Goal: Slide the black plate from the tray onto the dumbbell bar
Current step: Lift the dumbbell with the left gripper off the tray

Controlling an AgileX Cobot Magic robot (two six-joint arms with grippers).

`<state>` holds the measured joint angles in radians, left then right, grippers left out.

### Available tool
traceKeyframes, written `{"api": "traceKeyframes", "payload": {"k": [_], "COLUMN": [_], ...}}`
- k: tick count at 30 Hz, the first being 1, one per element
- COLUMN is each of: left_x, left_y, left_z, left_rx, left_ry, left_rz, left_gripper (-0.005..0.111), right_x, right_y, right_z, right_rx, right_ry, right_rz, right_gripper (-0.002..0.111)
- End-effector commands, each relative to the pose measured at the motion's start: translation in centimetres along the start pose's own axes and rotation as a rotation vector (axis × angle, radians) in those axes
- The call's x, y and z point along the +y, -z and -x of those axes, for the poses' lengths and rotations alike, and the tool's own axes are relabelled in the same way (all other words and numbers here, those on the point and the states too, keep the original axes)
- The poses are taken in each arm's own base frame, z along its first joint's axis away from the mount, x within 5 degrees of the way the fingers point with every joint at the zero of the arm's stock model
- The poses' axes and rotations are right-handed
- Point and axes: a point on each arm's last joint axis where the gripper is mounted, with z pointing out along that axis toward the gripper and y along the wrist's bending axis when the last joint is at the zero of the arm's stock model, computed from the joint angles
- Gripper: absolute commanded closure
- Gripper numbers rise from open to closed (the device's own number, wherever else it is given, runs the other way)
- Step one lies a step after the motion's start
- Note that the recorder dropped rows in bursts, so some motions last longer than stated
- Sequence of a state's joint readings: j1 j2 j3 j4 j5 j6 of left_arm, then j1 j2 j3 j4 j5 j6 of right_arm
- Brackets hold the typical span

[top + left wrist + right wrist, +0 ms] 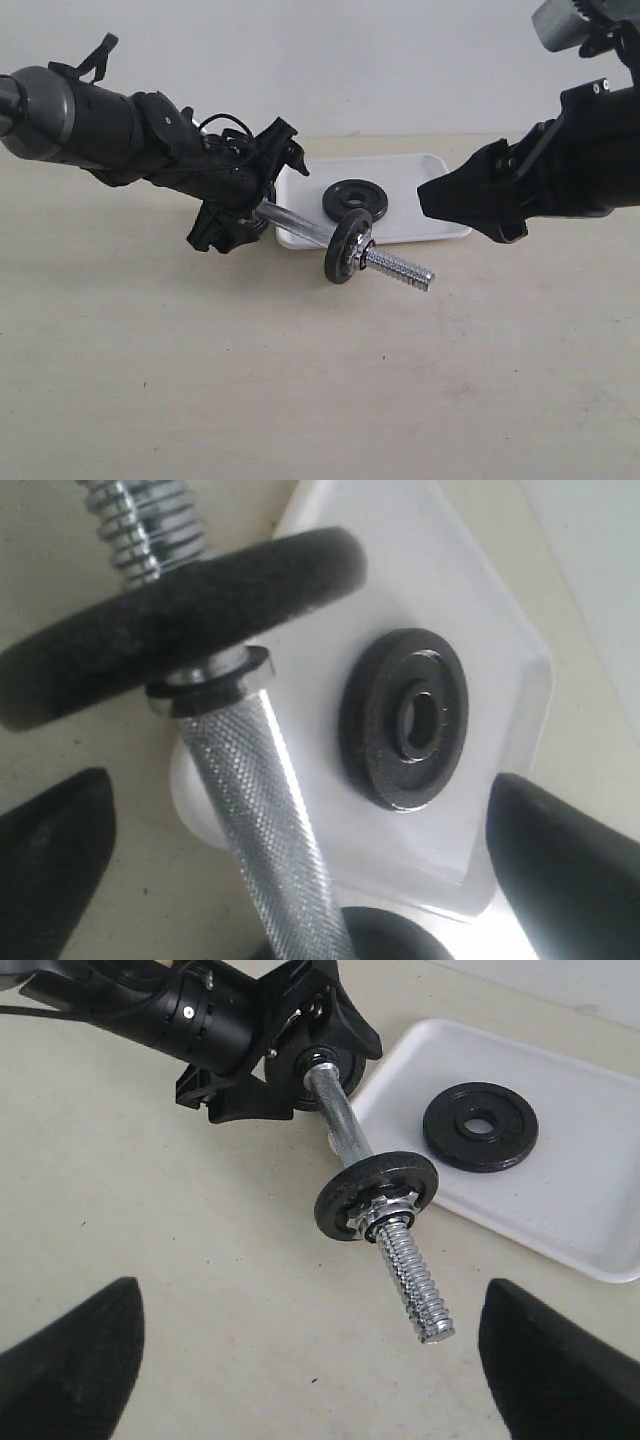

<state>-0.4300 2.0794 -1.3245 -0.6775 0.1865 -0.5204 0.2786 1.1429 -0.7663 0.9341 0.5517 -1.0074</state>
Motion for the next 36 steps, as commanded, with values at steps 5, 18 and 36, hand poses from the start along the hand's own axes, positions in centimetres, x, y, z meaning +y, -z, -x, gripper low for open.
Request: {"api": "traceKeyframes", "payload": {"k": [5,18,36], "left_x": [0.8,0.7,1.3], "left_y": [-1.2,-1.7,-4.1], "left_z": [0.1,1.0,-1.6], "left_rx": [-0.017,-0.128,-0.086], "left_ry": [0.012,0.081,0.053], "left_rz": [0.014,-0.044,-0.014], "left_gripper": [0.015,0.015,0.015], "right_x": [0.0,0.0,0.1], "right_y": [0.0,0.0,0.0], "right_z": [-0.1,0.0,-0.1], "right_rx": [0.003,0.000,0.007], "right_ry": [-0.001,-0.001,-0.001], "right_rz": [0.003,-0.002,0.009], "right_gripper": [0.026,0.026,0.026]}}
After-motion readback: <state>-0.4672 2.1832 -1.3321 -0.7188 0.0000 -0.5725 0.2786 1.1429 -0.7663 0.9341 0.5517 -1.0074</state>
